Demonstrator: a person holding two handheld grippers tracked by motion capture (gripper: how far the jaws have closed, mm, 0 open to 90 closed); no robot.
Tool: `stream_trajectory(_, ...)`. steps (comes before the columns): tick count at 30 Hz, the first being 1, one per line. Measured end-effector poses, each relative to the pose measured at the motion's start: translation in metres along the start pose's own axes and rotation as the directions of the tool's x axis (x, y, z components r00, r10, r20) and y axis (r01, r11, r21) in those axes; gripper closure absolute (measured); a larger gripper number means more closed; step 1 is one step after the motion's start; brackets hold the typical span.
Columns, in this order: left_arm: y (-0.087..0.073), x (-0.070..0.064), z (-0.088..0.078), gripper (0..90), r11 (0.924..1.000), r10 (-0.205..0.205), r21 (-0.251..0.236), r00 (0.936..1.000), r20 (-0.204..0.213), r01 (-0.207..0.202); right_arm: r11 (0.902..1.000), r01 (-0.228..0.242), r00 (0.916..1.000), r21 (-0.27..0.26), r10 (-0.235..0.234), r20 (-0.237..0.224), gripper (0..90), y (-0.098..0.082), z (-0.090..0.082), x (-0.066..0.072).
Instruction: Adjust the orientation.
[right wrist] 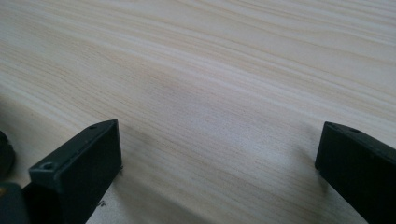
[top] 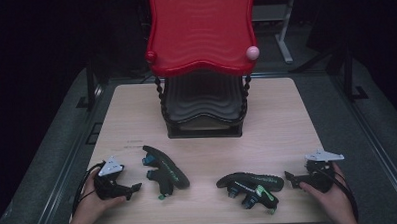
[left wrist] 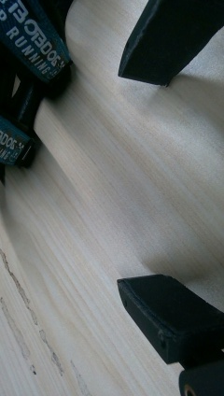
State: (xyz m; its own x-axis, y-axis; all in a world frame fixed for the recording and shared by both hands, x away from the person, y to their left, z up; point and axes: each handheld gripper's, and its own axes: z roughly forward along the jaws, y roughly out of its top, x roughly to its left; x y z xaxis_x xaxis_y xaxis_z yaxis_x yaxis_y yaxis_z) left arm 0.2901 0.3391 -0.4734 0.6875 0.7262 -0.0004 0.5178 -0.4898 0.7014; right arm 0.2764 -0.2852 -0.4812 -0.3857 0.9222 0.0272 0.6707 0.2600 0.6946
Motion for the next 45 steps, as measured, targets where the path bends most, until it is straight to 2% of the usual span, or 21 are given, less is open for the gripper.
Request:
stream_trajectory(7, -0.001, 0.0, -0.001, 1.0, 0.9999, 0.012, -0.002, 0.9998, 0.012, -0.012, 1.0, 0.0, 1.0, 0.0, 0.0, 0.0, 0.0, 0.0, 0.0, 0.0)
stream_trajectory(12, -0.002, 0.0, -0.003, 6.3, 0.9992, 0.036, -0.018, 0.9987, 0.034, -0.036, 1.0, -0.001, 1.0, 0.0, 0.001, 0.0, 0.0, 0.0, 0.0, 0.0)
stream_trajectory(14, -0.002, 0.0, -0.005, 13.5, 0.9983, 0.047, -0.037, 0.9976, 0.05, -0.046, 1.0, -0.001, 1.0, 0.0, 0.001, 0.001, 0.0, 0.0, 0.0, 0.0)
stream_trajectory(17, -0.002, 0.0, -0.008, 22.9, 0.9981, 0.055, -0.031, 0.9966, 0.061, -0.053, 1.0, -0.002, 1.0, 0.0, 0.002, 0.001, 0.0, 0.0, 0.0, 0.0)
stream_trajectory(19, 0.0, -0.002, -0.01, 33.4, 0.9976, 0.066, -0.025, 0.9949, 0.077, -0.064, 1.0, -0.002, 1.0, 0.0, 0.002, 0.001, 0.0, 0.0, 0.0, 0.0)
stream_trajectory(22, 0.001, -0.004, -0.011, 39.7, 0.9967, 0.078, -0.031, 0.9908, 0.111, -0.075, 1.0, -0.002, 1.0, 0.0, 0.002, 0.001, 0.0, 0.0, 0.0, 0.0)
stream_trajectory(25, 0.003, -0.008, -0.012, 41.9, 0.9952, 0.091, -0.047, 0.986, 0.139, -0.086, 1.0, -0.002, 1.0, 0.0, 0.002, 0.001, 0.0, 0.0, 0.0, 0.0)
stream_trajectory(31, 0.012, -0.019, -0.011, 47.0, 0.9894, 0.135, -0.079, 0.9713, 0.196, -0.121, 1.0, -0.002, 1.0, 0.0, 0.002, 0.001, 0.0, 0.0, 0.0, 0.0)
stream_trajectory(35, 0.019, -0.026, -0.007, 49.6, 0.9851, 0.159, -0.096, 0.9685, 0.192, -0.142, 1.0, -0.002, 1.0, 0.0, 0.002, 0.001, 0.0, 0.0, 0.0, 0.0)
stream_trajectory(42, 0.027, -0.028, -0.002, 55.2, 0.9773, 0.182, -0.142, 0.9657, 0.185, -0.157, 1.0, -0.002, 1.0, 0.0, 0.002, 0.001, 0.0, 0.0, 0.0, 0.0)
stream_trajectory(45, 0.03, -0.029, 0.0, 57.1, 0.9738, 0.206, -0.138, 0.9595, 0.193, -0.181, 1.0, -0.002, 1.0, 0.0, 0.002, 0.001, 0.0, 0.0, 0.0, 0.0)
